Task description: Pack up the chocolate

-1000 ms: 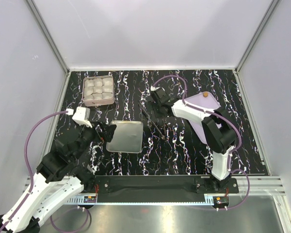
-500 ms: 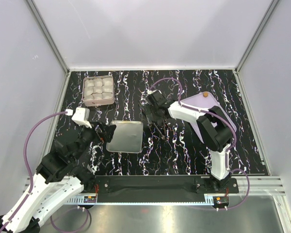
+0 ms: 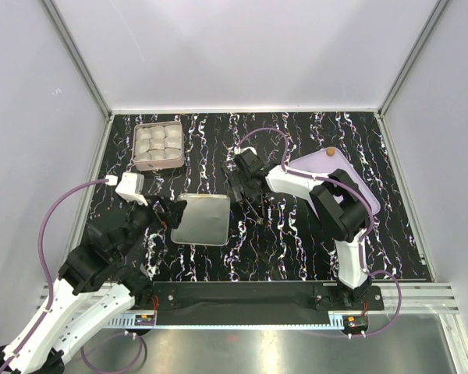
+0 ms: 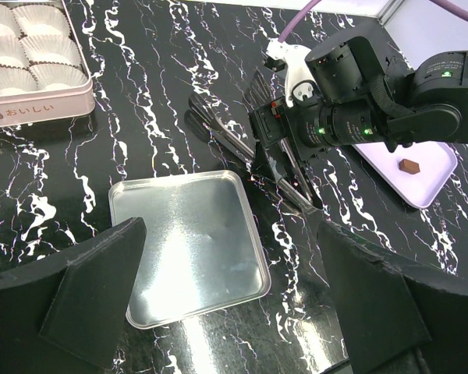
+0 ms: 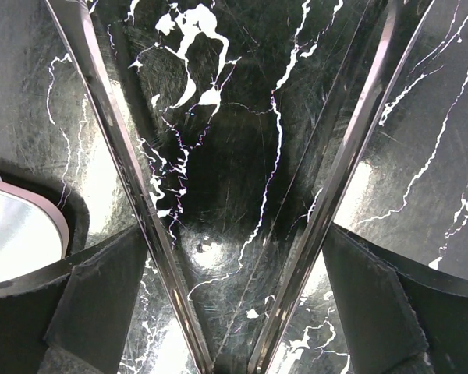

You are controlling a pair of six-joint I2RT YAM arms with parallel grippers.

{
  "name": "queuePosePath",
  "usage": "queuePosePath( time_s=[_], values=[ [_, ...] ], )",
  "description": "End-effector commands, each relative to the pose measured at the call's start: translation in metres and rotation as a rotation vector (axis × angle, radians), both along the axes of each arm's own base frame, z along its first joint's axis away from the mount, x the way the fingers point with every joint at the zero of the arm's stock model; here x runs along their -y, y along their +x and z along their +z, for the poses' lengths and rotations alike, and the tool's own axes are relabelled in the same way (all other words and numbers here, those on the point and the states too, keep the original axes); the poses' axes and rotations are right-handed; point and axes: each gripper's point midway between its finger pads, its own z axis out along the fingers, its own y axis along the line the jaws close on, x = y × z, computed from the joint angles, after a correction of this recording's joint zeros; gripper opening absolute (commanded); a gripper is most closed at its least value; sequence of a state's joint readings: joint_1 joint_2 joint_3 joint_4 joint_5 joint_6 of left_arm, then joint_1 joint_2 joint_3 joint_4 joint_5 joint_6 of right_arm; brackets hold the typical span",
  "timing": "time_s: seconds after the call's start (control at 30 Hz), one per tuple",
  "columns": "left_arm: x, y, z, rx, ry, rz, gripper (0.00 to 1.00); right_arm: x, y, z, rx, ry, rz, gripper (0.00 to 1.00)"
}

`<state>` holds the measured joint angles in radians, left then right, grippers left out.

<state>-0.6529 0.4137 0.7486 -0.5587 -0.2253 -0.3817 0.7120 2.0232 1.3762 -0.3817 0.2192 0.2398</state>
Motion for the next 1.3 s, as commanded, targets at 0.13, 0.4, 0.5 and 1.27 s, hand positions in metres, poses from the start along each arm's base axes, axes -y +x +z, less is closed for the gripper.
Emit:
queuePosePath(
  time_s=[0.13, 0.4, 0.5, 1.27],
  values=[
    [0.0, 0.004, 0.013, 0.054, -0.023, 0.011, 0.99, 0.002, -0.003, -0.008, 0.003, -0.023, -0.033, 0.97],
    [-0.001, 0.003, 0.014, 0.061, -0.025, 0.01, 0.99, 0.01, -0.006, -0.012, -0.013, -0.053, -0.057, 0.91],
    [-0.001, 0.003, 0.014, 0.062, -0.026, 0.012, 0.99, 0.014, -0.008, -0.005, -0.017, -0.069, -0.061, 0.86],
    [-0.006, 0.001, 0.011, 0.053, -0.02, 0.023, 0.99, 0.027, -0.027, 0.161, 0.031, 0.032, -0.043, 0.61]
  ],
)
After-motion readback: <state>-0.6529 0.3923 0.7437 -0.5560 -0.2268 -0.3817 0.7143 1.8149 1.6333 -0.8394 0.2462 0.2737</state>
